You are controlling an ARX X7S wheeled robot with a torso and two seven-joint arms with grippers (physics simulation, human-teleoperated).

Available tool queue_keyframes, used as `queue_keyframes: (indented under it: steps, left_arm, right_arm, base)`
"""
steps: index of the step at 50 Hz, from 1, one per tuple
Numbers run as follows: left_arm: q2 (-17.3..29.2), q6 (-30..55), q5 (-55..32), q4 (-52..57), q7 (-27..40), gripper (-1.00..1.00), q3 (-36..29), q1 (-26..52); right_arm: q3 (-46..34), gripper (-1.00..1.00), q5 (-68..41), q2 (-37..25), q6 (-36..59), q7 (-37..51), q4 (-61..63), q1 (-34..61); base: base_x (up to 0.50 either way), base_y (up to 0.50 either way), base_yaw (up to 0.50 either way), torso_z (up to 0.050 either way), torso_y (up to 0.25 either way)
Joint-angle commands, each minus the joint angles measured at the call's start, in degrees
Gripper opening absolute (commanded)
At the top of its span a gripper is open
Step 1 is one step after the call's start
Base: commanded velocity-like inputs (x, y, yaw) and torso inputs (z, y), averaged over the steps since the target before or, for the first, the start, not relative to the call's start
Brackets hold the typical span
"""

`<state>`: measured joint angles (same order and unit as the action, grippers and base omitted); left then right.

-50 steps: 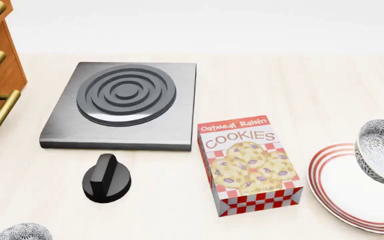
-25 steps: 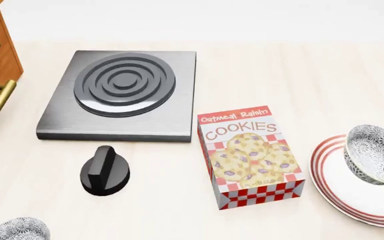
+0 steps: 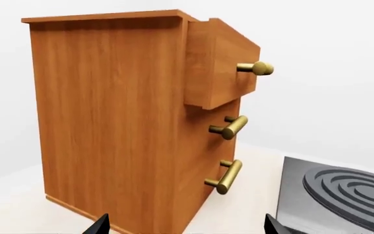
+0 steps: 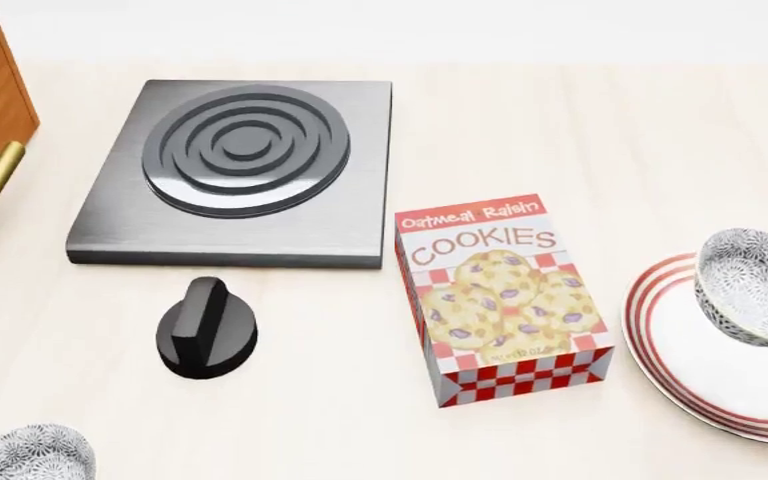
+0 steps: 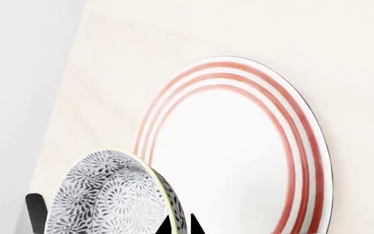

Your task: Pick the akita bowl from table center and place it on the plate.

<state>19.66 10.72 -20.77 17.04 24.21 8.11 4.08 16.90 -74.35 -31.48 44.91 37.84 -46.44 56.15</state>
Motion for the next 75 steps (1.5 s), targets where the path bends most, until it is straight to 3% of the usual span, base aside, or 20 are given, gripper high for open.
queue_keyframes:
  steps: [1, 10, 18, 29, 50, 58, 68, 69, 75]
  left_arm:
    - [0.0, -0.3, -0.4, -0.3, 0.0, 1.0, 0.1, -0.4]
    - [0.6, 0.7, -1.1, 1.5, 0.5, 1.0, 0.7, -1.1]
    - [0.8, 0.4, -1.2, 1.7, 0.8, 1.0, 1.3, -1.9]
    - [1.2, 0.4, -1.7, 2.5, 1.0, 1.0, 2.0, -2.9]
    - [2.0, 1.0, -2.5, 3.6, 1.8, 1.0, 3.3, -3.5]
    - [1.9, 0.0, -2.4, 2.8, 1.8, 1.0, 3.7, -4.1]
    - [1.9, 0.0, -2.7, 3.1, 1.9, 1.0, 3.8, -4.4]
    - [2.1, 0.7, -3.0, 3.8, 2.2, 1.0, 3.9, -4.3]
    - [1.9, 0.2, -2.8, 3.6, 2.2, 1.0, 3.8, -4.2]
  right_arm:
    - [-4.8, -1.0, 5.4, -0.7, -2.9, -4.1, -6.7, 6.1]
    - [-11.5, -1.0, 14.1, 0.0, -9.7, -14.4, -28.1, 17.1]
    - [-7.0, -1.0, 19.0, 1.4, -10.2, -14.5, -28.5, 15.8]
    - [5.6, -1.0, 30.1, 2.4, -10.4, -15.5, -28.5, 14.4]
    - [34.9, -1.0, 62.0, 5.6, -10.7, -18.9, -28.5, 15.9]
    - [41.2, -1.0, 69.0, 6.5, -11.4, -19.4, -28.5, 16.2]
    - [43.2, -1.0, 72.8, 6.7, -12.2, -20.0, -28.5, 16.3]
    - [43.2, 1.0, 73.0, 6.7, -12.4, -20.1, -28.5, 16.4]
    - [44.3, 1.0, 73.1, 6.5, -14.3, -21.2, -28.5, 16.4]
  base:
    - [0.0, 0.0, 0.0, 0.0, 0.0]
    - [0.0, 0.0, 0.0, 0.0, 0.0]
    - [0.0, 0.0, 0.0, 0.0, 0.0]
    - [0.0, 0.0, 0.0, 0.0, 0.0]
    - [0.0, 0.0, 0.0, 0.0, 0.0]
    - [0.0, 0.0, 0.0, 0.0, 0.0]
    - [0.0, 0.0, 0.0, 0.0, 0.0]
    - [0.0, 0.0, 0.0, 0.0, 0.0]
    - [0.0, 0.0, 0.0, 0.0, 0.0]
